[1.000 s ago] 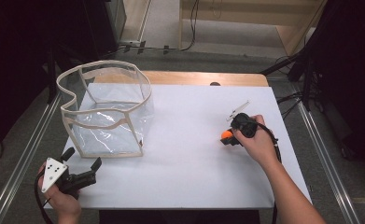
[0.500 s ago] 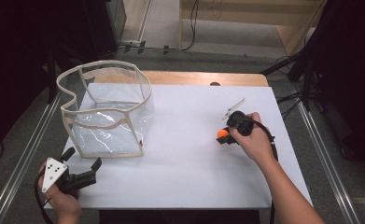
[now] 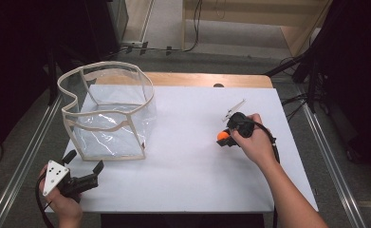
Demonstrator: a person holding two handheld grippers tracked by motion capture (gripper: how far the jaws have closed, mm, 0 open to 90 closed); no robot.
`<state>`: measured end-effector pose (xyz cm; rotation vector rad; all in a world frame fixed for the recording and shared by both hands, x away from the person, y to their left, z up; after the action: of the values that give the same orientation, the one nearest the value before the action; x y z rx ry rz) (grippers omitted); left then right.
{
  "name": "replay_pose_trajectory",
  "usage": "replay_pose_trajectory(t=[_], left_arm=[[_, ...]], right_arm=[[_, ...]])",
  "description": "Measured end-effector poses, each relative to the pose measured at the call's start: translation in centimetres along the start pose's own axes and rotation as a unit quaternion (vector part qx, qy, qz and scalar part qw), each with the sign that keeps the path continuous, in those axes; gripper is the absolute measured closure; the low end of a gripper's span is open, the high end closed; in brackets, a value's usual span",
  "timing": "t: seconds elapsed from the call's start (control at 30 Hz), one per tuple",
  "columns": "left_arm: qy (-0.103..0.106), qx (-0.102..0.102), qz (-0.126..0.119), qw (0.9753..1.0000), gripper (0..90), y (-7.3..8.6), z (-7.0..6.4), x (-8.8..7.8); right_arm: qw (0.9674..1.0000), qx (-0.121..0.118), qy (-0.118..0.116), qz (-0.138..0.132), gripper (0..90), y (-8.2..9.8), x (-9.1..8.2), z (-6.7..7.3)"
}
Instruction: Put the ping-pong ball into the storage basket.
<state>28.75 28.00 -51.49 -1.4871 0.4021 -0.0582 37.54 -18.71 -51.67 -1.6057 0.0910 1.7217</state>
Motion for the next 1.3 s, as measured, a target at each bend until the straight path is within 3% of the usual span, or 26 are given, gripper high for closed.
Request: replay_pose_trajectory(t=[1.3], left_arm=[[0.003, 0.005, 0.0, 1.0, 0.0, 0.0, -0.2, 0.0]], right_arm=[[0.9995, -0.027, -0.018, -0.007, 47.8, -3.2, 0.7, 1.7]])
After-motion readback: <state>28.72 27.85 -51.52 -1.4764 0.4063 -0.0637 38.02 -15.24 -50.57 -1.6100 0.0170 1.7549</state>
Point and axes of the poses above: each handheld gripper's, and its own axes: x roughly forward along the jaws, y roughly out of its underside, z roughly to its left, the point moved 7 cm from there along x, roughly forward along the jaws, and after that the axes turned 7 degrees about -y, right-handed, at the moved point
